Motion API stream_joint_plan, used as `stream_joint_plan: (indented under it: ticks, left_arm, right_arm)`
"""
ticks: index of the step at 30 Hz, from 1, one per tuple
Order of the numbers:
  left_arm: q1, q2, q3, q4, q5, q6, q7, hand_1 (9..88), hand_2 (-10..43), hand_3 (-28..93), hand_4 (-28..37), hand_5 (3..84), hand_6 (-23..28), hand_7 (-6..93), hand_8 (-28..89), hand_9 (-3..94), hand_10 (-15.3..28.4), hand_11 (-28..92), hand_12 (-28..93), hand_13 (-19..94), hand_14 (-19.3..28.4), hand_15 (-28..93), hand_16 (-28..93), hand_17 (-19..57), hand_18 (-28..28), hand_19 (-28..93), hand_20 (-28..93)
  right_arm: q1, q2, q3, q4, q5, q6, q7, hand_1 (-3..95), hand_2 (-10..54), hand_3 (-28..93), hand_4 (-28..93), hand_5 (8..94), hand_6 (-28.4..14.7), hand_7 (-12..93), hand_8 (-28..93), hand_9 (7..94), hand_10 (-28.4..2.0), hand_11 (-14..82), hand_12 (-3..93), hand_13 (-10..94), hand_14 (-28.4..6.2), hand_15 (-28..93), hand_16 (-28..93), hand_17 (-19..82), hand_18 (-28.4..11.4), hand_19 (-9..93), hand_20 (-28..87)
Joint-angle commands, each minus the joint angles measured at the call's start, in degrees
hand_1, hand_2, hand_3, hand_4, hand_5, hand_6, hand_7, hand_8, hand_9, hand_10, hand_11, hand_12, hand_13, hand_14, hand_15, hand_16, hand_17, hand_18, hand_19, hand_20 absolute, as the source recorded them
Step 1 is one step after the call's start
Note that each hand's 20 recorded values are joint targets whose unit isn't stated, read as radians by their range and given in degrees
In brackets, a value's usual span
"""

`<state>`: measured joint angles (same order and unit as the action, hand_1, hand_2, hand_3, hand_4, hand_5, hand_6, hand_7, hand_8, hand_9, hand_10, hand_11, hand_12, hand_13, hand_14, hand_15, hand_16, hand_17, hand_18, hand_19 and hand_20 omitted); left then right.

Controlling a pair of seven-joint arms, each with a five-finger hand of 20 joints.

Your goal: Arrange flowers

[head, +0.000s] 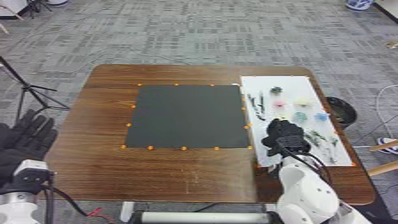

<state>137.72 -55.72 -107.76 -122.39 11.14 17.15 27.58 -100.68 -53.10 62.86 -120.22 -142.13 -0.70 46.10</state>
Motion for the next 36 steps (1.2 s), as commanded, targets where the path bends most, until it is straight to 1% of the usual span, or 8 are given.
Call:
stream_joint_plan:
  ticks: [1,9,20,28,29,30,32,36]
  left_arm:
    - [-0.6,-0.50,2.68,0.59,0.68,0.60,-1.53,22.7,16.1,71,-28.3,42.9,7.1,12.8,-10,36.5,15.0,23,10,27,14.7,33,-5,-5.8,12.0,26,12]
    - [-0.7,0.54,3.31,0.63,0.51,1.72,-0.85,22.9,16.3,71,-28.3,43.2,7.1,13.0,-10,37.6,14.3,22,9,27,14.7,33,-5,-5.7,12.0,26,12]
    - [-2.2,1.15,4.01,0.84,1.37,0.92,-0.73,22.8,16.3,71,-28.3,43.2,7.1,13.0,-10,37.5,14.5,22,10,27,14.6,33,-5,-5.7,11.9,26,12]
    - [-4.2,1.99,5.40,1.62,1.60,0.17,-0.84,22.9,16.2,71,-28.3,43.1,7.1,13.1,-10,37.2,14.7,22,10,27,14.7,33,-5,-5.7,11.9,26,12]
    - [-6.3,1.99,6.21,2.81,1.67,0.57,-1.59,22.9,16.2,71,-28.3,43.1,7.1,13.1,-10,37.2,14.7,22,10,27,14.7,34,-5,-5.7,11.9,26,12]
    - [-6.5,2.04,6.22,2.89,1.45,0.98,-1.59,22.8,16.2,71,-28.3,43.1,7.1,13.1,-10,37.2,14.7,22,10,27,14.7,33,-5,-5.7,11.9,26,12]
    - [-4.2,2.03,5.55,1.77,1.02,1.09,-0.46,22.8,16.2,71,-28.3,43.2,7.1,13.1,-10,37.3,14.7,22,10,27,14.7,34,-5,-5.6,11.9,26,12]
    - [-3.9,2.58,5.92,1.28,1.05,0.46,-0.21,22.8,16.1,71,-28.3,43.2,7.2,13.0,-10,37.3,14.8,22,10,27,14.6,34,-5,-5.6,11.9,26,12]
  right_arm:
    - [15.3,-4.2,-10.5,2.5,4.7,3.1,-3.5,51.7,-9.5,78,-9,64.1,0.0,68,14,81.4,-9.1,32.5,65.1,74,-7.7,57,57,32,-27.0,75,36]
    - [31.1,-13.5,-20.3,11.6,18.0,0.3,-4.4,51.6,-9.5,78,-8,64.1,-0.2,68,14,81.3,-8.9,33.4,65.0,74,-8.4,59,56,31,-27.6,76,35]
    - [42.9,-23.2,-28.7,24.0,22.3,-0.3,-4.8,52.1,-9.5,78,-9,64.3,-0.5,68,14,81.8,-8.7,33.6,63.9,75,-8.5,59,56,32,-27.7,77,34]
    - [43.7,-28.7,-30.8,30.4,23.8,-1.6,-1.4,53.2,-9.5,78,-12,64.3,-0.1,68,13,82.4,-7.9,33.1,62.2,75,-8.0,59,55,32,-27.7,78,34]
    - [43.7,-30.4,-29.5,32.7,24.7,-2.4,-1.6,53.2,-9.5,78,-12,64.4,-0.1,68,13,82.5,-7.8,33.0,61.9,75,-8.0,59,55,32,-27.7,78,33]
    - [43.3,-31.4,-29.0,33.0,26.2,-2.3,-0.4,53.2,-9.5,78,-13,64.4,-0.1,68,13,82.5,-7.8,33.0,62.0,75,-8.0,59,55,32,-27.8,78,33]
    - [41.9,-31.3,-30.1,31.4,25.0,-2.0,0.5,53.5,-9.5,77,-13,64.4,0.0,68,13,82.6,-7.6,32.7,61.8,76,-7.9,59,55,33,-27.9,78,33]
    - [40.7,-31.2,-31.3,30.8,25.3,-0.7,2.1,54.2,-9.5,77,-15,64.3,-0.1,68,13,82.9,-7.4,32.4,61.3,76,-8.0,59,55,33,-27.9,78,33]
